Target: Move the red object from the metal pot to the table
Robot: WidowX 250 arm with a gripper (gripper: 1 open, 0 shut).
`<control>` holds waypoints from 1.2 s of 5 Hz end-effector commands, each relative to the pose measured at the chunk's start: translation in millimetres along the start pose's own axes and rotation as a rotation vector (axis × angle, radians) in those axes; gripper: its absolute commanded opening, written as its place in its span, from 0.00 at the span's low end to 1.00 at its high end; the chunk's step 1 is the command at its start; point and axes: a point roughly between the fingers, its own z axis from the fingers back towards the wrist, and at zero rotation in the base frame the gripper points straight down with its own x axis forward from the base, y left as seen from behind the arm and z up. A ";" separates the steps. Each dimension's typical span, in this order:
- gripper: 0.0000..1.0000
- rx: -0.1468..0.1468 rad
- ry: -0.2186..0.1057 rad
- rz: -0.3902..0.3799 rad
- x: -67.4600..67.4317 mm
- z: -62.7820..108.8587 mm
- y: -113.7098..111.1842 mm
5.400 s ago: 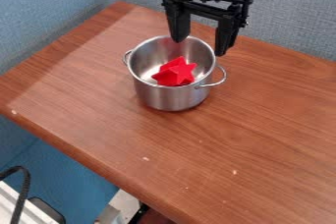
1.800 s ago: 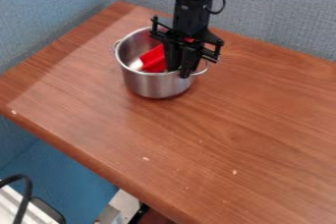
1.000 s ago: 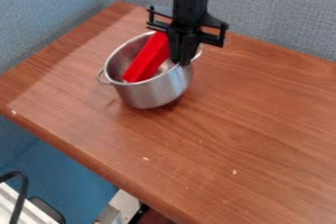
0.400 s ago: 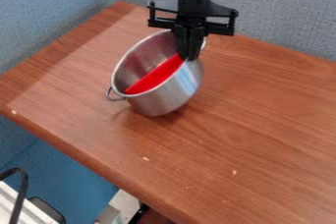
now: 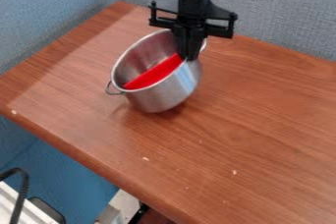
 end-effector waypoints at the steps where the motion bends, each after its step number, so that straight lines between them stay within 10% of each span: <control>1: 0.00 0.013 -0.028 0.028 0.3 0.2 2.5; 3: 0.00 0.006 -0.029 0.126 3.4 1.4 -0.5; 6: 0.00 -0.001 -0.085 0.096 -29.9 39.7 -30.1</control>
